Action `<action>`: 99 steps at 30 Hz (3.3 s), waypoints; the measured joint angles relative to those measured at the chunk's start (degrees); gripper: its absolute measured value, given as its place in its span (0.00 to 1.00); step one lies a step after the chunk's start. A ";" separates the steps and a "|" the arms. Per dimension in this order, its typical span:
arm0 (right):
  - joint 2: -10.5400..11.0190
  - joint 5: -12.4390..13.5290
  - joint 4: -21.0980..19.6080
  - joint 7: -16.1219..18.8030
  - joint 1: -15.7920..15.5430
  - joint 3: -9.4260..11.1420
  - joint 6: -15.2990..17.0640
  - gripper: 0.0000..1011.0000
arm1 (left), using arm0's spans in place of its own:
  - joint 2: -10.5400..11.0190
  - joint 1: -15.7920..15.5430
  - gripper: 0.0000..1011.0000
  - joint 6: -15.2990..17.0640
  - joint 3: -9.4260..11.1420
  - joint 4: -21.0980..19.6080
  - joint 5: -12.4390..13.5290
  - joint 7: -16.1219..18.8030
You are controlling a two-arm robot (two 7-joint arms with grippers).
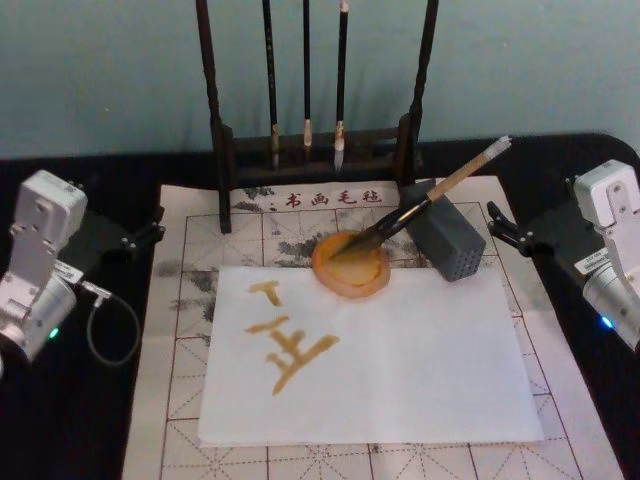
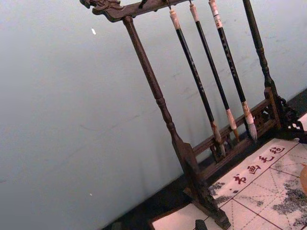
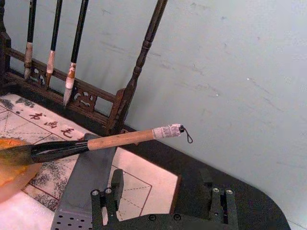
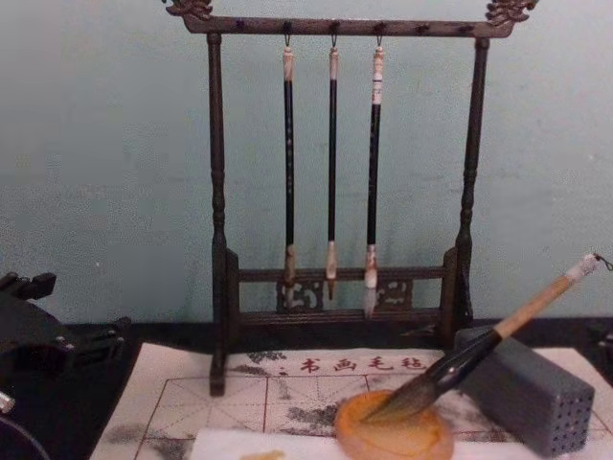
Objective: Pick up the brush from the inkstone, write on the paper, then place the brush back to its original position.
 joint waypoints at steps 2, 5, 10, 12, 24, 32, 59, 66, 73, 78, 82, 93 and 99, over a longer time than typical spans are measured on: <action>0.00 0.00 0.00 0.00 0.00 0.00 0.00 0.99 | 0.00 0.00 0.99 0.00 0.00 0.00 0.00 0.00; 0.00 0.00 0.00 0.00 0.00 0.00 0.00 0.99 | 0.00 0.00 0.99 0.00 0.00 0.00 0.00 0.00; 0.00 0.00 0.00 0.00 0.00 0.00 0.00 0.99 | 0.00 0.00 0.99 0.00 0.00 0.00 0.00 0.00; 0.00 0.00 0.00 0.00 0.00 0.00 0.00 0.99 | 0.00 0.00 0.99 0.00 0.00 0.00 0.00 0.00; 0.00 0.00 0.00 0.00 0.00 0.00 0.00 0.99 | 0.00 0.00 0.99 0.00 0.00 0.00 0.00 0.00; 0.00 0.00 0.00 0.00 0.00 0.00 0.00 0.99 | 0.00 0.00 0.99 0.00 0.00 0.00 0.00 0.00; -0.36 0.59 -0.32 1.02 -0.35 1.08 0.40 0.99 | 0.00 0.00 0.99 0.00 0.00 0.00 0.00 0.00; -1.23 5.79 -2.29 4.45 -1.82 3.88 2.95 0.99 | 0.00 0.00 0.99 0.00 0.00 0.00 0.00 0.00; -3.52 14.27 -4.05 8.53 -3.08 7.51 8.20 0.99 | 0.00 0.00 0.99 0.00 0.00 0.00 0.00 0.00; -6.03 19.60 -4.63 10.12 -3.65 10.10 11.59 0.99 | 0.00 0.00 0.99 0.00 0.00 0.00 0.00 0.00; -8.27 23.11 -4.64 10.94 -3.92 12.01 13.24 0.99 | 0.00 0.00 0.99 0.00 0.00 0.00 0.00 0.00; -14.23 33.96 -3.32 12.13 -3.52 15.83 17.79 0.99 | 0.00 0.00 0.99 0.00 0.00 0.00 0.00 0.00; -15.62 38.10 -2.41 11.82 -2.82 16.53 19.40 0.99 | 0.00 0.00 0.99 0.00 0.00 0.00 0.00 0.00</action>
